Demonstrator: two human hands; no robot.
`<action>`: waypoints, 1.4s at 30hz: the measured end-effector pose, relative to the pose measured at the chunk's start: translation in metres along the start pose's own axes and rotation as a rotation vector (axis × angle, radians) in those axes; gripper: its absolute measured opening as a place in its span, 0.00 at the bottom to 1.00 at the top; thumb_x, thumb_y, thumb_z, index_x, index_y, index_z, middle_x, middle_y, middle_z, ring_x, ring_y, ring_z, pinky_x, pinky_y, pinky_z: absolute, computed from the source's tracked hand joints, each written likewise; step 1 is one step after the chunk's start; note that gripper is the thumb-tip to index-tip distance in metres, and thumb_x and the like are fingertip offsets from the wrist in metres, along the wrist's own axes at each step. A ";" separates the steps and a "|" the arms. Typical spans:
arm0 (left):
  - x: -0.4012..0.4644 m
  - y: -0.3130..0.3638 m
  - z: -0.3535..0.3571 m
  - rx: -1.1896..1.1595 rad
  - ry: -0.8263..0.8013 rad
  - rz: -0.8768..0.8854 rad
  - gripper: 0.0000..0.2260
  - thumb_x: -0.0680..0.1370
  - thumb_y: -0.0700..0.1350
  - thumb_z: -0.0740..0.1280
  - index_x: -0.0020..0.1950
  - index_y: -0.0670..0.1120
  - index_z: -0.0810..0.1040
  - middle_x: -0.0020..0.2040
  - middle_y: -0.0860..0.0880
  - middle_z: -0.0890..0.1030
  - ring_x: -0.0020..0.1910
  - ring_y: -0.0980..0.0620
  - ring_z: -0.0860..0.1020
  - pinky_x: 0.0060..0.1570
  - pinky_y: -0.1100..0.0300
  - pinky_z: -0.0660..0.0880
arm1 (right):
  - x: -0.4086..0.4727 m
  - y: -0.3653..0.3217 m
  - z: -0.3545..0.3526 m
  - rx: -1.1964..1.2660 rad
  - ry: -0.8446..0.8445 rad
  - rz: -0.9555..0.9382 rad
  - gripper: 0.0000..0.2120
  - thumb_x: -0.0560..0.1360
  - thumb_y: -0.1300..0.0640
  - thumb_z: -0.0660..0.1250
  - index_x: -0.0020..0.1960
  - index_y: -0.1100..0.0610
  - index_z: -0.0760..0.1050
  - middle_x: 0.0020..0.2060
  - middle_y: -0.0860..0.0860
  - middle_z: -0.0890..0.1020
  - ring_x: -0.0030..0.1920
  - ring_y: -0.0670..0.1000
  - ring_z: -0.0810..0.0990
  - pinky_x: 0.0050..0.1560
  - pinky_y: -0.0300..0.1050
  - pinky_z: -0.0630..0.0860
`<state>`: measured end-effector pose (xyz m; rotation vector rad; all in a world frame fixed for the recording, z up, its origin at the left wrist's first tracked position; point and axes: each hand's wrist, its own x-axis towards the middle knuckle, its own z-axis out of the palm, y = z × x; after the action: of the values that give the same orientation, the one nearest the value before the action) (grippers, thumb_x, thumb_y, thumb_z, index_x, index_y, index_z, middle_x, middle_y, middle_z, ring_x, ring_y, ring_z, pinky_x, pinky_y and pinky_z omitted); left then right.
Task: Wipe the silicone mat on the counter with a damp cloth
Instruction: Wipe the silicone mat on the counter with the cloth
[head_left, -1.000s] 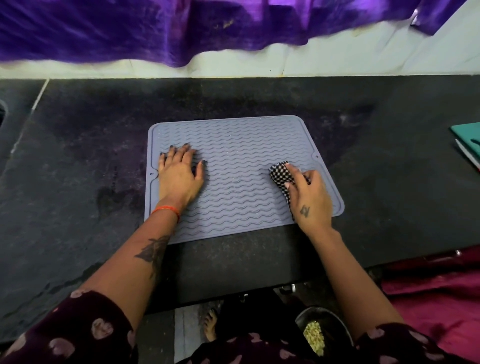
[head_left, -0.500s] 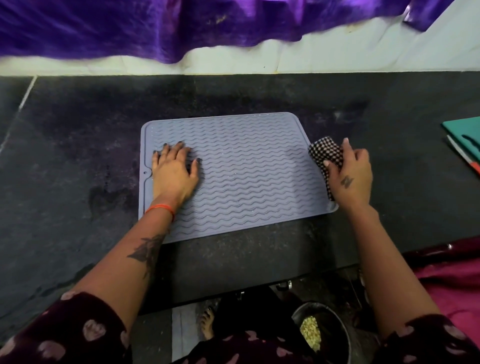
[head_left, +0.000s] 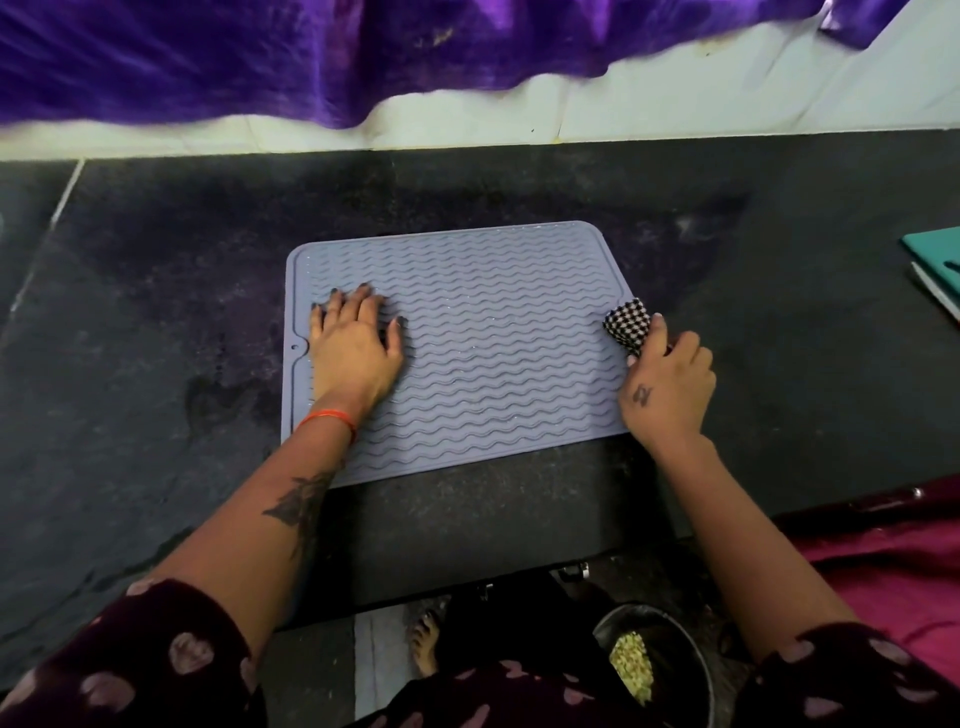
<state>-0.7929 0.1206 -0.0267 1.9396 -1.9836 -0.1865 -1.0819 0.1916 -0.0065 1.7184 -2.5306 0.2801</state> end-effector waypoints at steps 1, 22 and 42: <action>0.000 0.000 0.000 0.004 0.000 0.001 0.24 0.78 0.54 0.53 0.69 0.43 0.69 0.72 0.43 0.67 0.73 0.42 0.59 0.73 0.48 0.48 | -0.001 -0.002 -0.002 -0.012 -0.019 -0.003 0.27 0.77 0.56 0.58 0.73 0.61 0.56 0.60 0.66 0.67 0.57 0.65 0.67 0.53 0.58 0.66; -0.002 -0.001 0.001 -0.010 0.026 0.007 0.24 0.77 0.54 0.54 0.68 0.43 0.70 0.71 0.43 0.69 0.72 0.41 0.60 0.72 0.47 0.50 | 0.000 0.002 -0.023 -0.077 -0.187 -0.095 0.19 0.78 0.48 0.57 0.68 0.42 0.67 0.69 0.52 0.67 0.65 0.58 0.59 0.60 0.54 0.59; -0.002 0.002 0.002 0.016 0.023 0.004 0.20 0.80 0.51 0.56 0.68 0.42 0.70 0.71 0.42 0.68 0.72 0.41 0.61 0.72 0.46 0.50 | -0.005 -0.012 -0.024 -0.196 -0.298 -0.078 0.27 0.77 0.57 0.56 0.74 0.49 0.54 0.75 0.57 0.50 0.65 0.63 0.61 0.62 0.56 0.62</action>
<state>-0.7952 0.1222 -0.0287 1.9391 -1.9796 -0.1467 -1.0703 0.1960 0.0175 1.8952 -2.5684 -0.2393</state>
